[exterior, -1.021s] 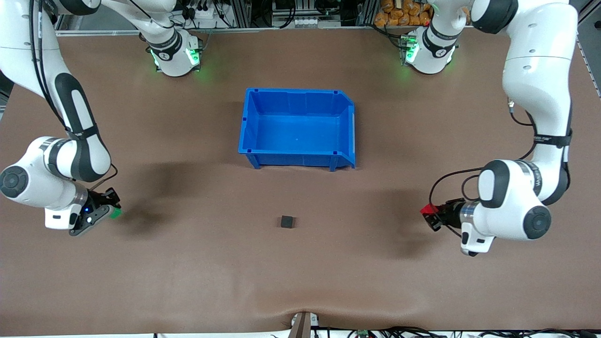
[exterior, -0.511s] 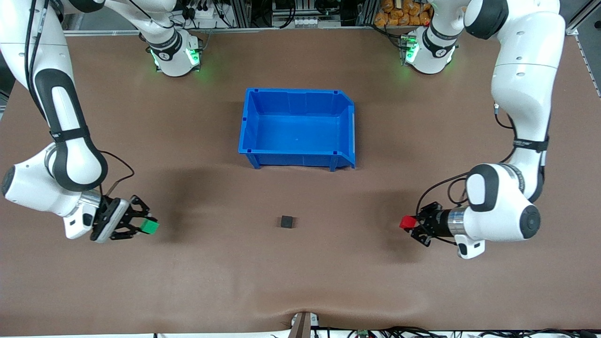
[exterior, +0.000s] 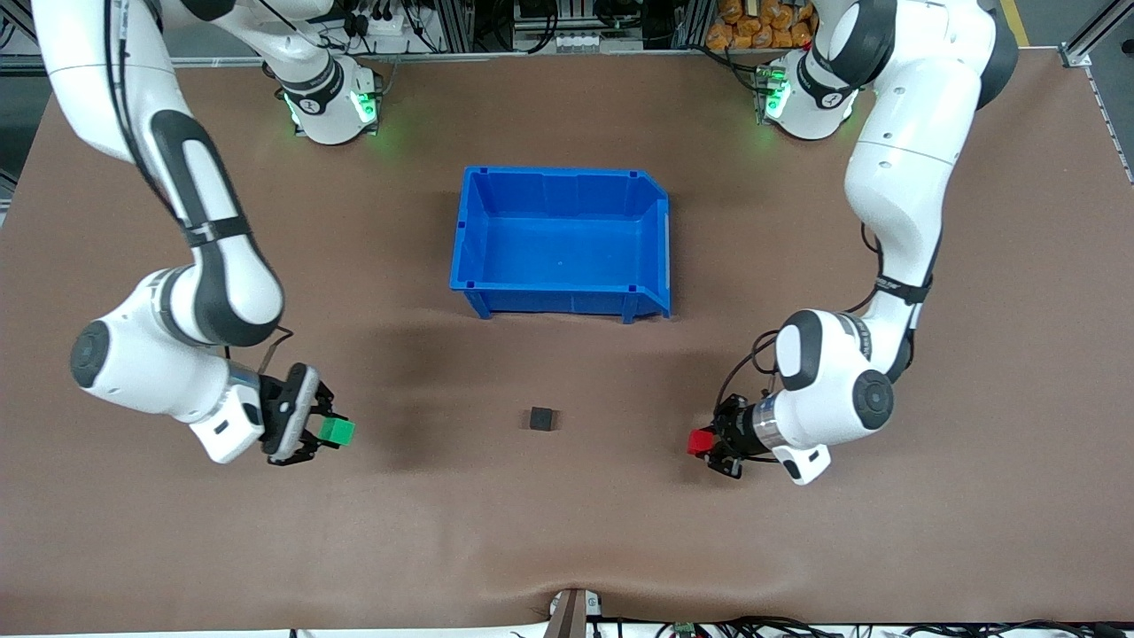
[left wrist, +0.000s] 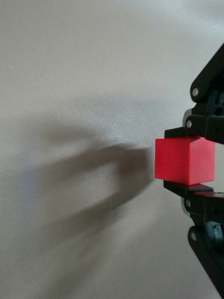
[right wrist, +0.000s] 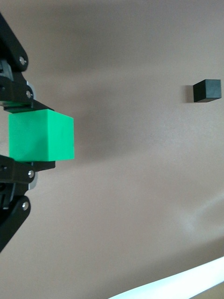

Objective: Attach green and red cubes to black cube
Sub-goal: 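Lift the green cube with the right gripper while the left gripper lifts red, then place the red cube against the black cube with the left gripper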

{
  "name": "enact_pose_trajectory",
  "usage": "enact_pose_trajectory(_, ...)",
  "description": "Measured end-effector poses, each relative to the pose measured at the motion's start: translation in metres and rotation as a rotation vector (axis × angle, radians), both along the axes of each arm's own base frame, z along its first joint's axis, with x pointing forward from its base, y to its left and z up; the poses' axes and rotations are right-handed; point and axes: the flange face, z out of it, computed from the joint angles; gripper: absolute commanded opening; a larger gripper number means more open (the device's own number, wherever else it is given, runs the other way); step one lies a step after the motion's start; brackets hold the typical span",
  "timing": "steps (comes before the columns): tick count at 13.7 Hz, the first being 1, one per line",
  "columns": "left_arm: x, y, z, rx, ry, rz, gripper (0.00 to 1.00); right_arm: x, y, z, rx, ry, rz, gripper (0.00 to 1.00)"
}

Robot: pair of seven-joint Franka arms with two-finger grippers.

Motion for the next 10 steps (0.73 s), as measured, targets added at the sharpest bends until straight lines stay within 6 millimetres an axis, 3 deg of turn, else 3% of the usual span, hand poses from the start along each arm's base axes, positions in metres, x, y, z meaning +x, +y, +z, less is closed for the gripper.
enact_pose_trajectory(3, -0.001, -0.003, -0.006, -0.001, 0.011, 0.033, 0.00, -0.006, 0.062, 0.006, -0.153, -0.011, 0.012, 0.00)
enact_pose_trajectory(5, -0.007, -0.028, -0.015, -0.009, 0.007, 0.076, 0.00, -0.015, 0.101, 0.002, -0.205, 0.015, 0.023, 0.00)
enact_pose_trajectory(8, -0.021, -0.087, -0.016, -0.031, 0.008, 0.123, 0.00, -0.016, 0.126, -0.001, -0.244, 0.082, 0.021, 0.00)
enact_pose_trajectory(10, -0.026, -0.105, -0.013, -0.045, 0.014, 0.132, 0.00, -0.012, 0.135, -0.006, -0.283, 0.112, 0.010, 0.00)
